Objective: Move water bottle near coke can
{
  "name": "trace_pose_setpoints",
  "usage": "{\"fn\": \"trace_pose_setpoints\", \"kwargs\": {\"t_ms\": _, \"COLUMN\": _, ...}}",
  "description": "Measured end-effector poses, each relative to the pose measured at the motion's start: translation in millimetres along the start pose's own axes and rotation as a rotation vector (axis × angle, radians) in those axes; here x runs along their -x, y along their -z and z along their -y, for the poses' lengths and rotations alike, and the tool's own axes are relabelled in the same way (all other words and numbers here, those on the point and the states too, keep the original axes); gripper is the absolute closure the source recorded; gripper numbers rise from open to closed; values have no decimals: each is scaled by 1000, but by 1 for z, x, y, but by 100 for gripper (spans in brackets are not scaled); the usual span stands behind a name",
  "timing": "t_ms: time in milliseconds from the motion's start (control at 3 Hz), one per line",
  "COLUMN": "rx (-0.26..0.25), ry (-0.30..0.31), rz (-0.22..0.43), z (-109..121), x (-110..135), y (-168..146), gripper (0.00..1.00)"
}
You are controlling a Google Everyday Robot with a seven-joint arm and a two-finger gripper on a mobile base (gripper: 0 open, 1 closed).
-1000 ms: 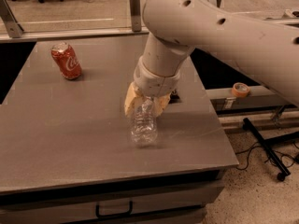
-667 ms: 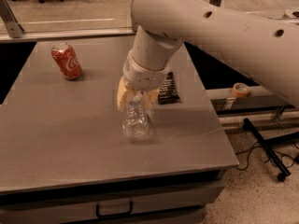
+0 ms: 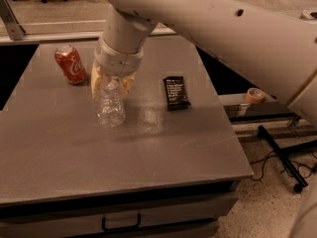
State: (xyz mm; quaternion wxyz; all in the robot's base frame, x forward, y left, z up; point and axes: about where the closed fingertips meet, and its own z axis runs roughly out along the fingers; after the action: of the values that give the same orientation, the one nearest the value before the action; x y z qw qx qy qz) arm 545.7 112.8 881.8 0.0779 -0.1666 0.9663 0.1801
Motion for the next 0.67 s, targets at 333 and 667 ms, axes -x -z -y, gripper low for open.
{"fn": "trace_pose_setpoints", "kwargs": {"t_ms": 333, "rx": 17, "ry": 16, "rz": -3, "z": -21, "x": 29, "y": -10, "gripper": 82}}
{"fn": "trace_pose_setpoints", "kwargs": {"t_ms": 667, "rx": 29, "ry": 3, "rz": -13, "z": -24, "x": 49, "y": -22, "gripper": 59}}
